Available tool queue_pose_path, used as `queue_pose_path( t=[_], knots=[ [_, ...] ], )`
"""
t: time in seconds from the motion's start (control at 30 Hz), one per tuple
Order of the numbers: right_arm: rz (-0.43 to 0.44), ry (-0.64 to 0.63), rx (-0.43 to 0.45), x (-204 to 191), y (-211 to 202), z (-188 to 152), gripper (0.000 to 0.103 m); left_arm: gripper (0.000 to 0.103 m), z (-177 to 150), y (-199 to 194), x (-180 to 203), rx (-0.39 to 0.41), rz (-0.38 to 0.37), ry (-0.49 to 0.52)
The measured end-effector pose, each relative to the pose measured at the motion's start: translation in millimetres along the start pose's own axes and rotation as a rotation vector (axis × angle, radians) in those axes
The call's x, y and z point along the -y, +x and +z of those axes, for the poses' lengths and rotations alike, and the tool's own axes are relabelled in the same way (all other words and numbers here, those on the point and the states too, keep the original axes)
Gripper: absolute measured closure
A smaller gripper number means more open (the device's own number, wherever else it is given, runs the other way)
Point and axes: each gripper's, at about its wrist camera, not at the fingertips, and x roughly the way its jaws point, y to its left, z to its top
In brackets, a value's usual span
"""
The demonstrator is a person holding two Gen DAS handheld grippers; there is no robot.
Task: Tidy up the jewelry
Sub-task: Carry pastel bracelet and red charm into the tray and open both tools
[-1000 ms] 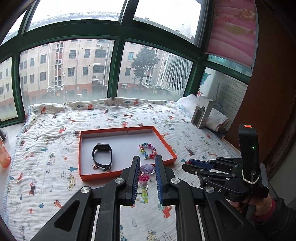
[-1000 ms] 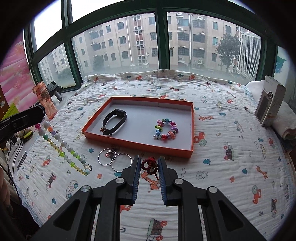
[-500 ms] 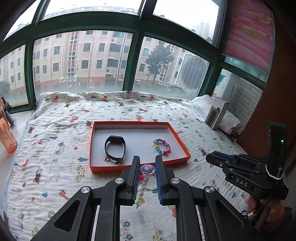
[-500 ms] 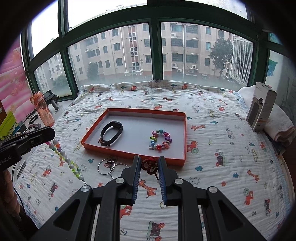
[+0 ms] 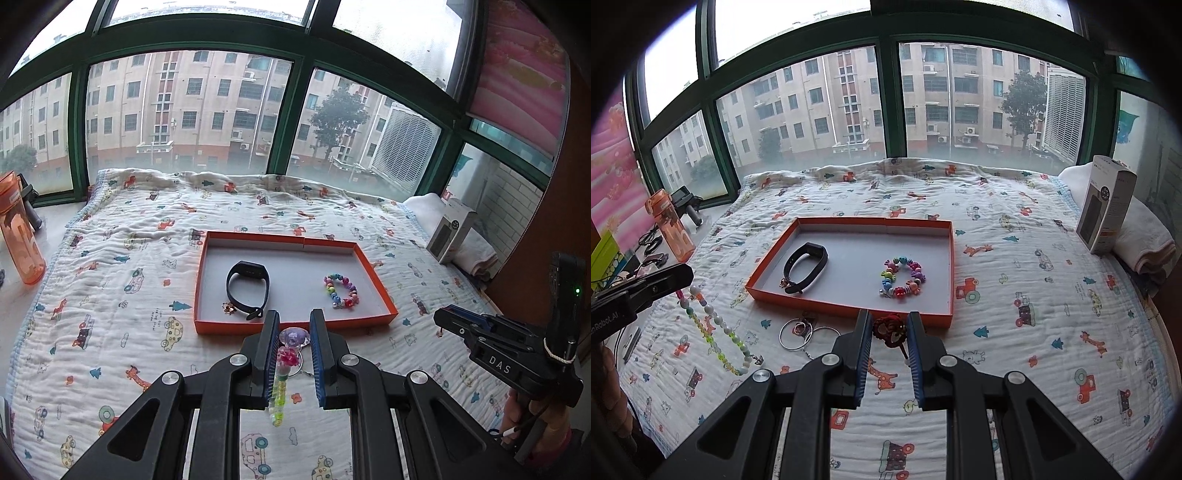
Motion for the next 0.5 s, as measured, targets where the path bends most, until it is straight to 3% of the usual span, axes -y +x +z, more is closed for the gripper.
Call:
queue_pose_path(
  t=[0.27, 0.5],
  knots=[
    [0.002, -0.005, 0.002, 0, 5, 5, 0.081, 0.085, 11, 6, -7, 0.004, 0.024, -0.015],
    [0.009, -0.017, 0.019, 2, 19, 26, 0.081, 0.085, 44, 15, -7, 0.031, 0.012, 0.005]
  ],
)
